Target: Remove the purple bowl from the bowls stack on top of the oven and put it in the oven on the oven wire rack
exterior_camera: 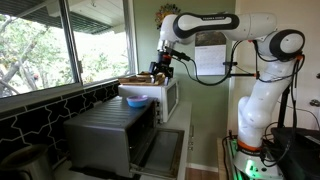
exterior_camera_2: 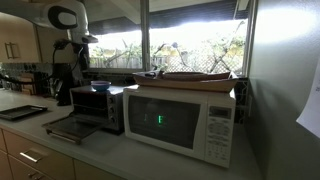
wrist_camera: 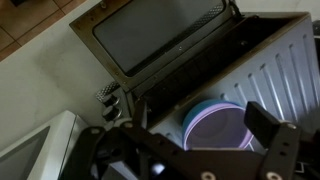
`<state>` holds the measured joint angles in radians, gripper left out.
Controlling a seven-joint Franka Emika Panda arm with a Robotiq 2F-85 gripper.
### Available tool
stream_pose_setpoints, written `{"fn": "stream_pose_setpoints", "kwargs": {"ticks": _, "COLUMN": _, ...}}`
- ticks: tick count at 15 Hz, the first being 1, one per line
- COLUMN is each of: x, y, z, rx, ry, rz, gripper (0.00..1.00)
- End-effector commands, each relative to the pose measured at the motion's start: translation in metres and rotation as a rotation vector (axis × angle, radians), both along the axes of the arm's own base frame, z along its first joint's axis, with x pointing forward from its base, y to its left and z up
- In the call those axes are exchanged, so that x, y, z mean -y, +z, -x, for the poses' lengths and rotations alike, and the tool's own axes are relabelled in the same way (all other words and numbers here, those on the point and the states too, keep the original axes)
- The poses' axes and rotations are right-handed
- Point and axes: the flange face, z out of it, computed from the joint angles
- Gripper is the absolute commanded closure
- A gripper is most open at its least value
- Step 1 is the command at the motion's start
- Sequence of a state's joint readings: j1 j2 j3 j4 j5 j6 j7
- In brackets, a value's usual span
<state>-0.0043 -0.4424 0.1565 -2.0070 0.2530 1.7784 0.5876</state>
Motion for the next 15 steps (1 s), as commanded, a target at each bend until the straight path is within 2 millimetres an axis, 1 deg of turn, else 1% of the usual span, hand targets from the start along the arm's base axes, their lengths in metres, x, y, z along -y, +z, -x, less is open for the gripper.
{"fn": "stream_pose_setpoints", "kwargs": {"ticks": 1, "x": -0.011, "y": -0.011, "z": -0.019, "rx": -0.081, "ry": -0.113, "rz": -0.011, "gripper": 0.0}}
{"fn": "stream_pose_setpoints", "kwargs": {"ticks": 6, "x": -0.013, "y": -0.028, "z": -0.044, "rx": -0.129, "ry": -0.229, "rz": -0.048, "gripper": 0.01}}
{"fn": "stream_pose_setpoints", "kwargs": {"ticks": 7, "x": -0.013, "y": -0.03, "z": -0.048, "rx": -0.137, "ry": -0.252, "rz": -0.047, "gripper": 0.03}}
{"fn": "stream_pose_setpoints", "kwargs": {"ticks": 8, "x": -0.012, "y": -0.032, "z": -0.053, "rx": -0.145, "ry": -0.272, "rz": -0.051, "gripper": 0.08}}
{"fn": "stream_pose_setpoints", "kwargs": {"ticks": 9, "x": -0.012, "y": -0.033, "z": -0.058, "rx": -0.153, "ry": -0.291, "rz": -0.054, "gripper": 0.22}}
{"fn": "stream_pose_setpoints", "kwargs": {"ticks": 12, "x": -0.013, "y": -0.038, "z": -0.07, "rx": -0.172, "ry": -0.333, "rz": -0.058, "gripper": 0.44}}
{"fn": "stream_pose_setpoints", "kwargs": {"ticks": 13, "x": -0.014, "y": -0.04, "z": -0.073, "rx": -0.179, "ry": -0.343, "rz": -0.059, "gripper": 0.49}}
{"fn": "stream_pose_setpoints", "kwargs": {"ticks": 15, "x": -0.015, "y": -0.043, "z": -0.078, "rx": -0.194, "ry": -0.368, "rz": -0.06, "gripper": 0.54}}
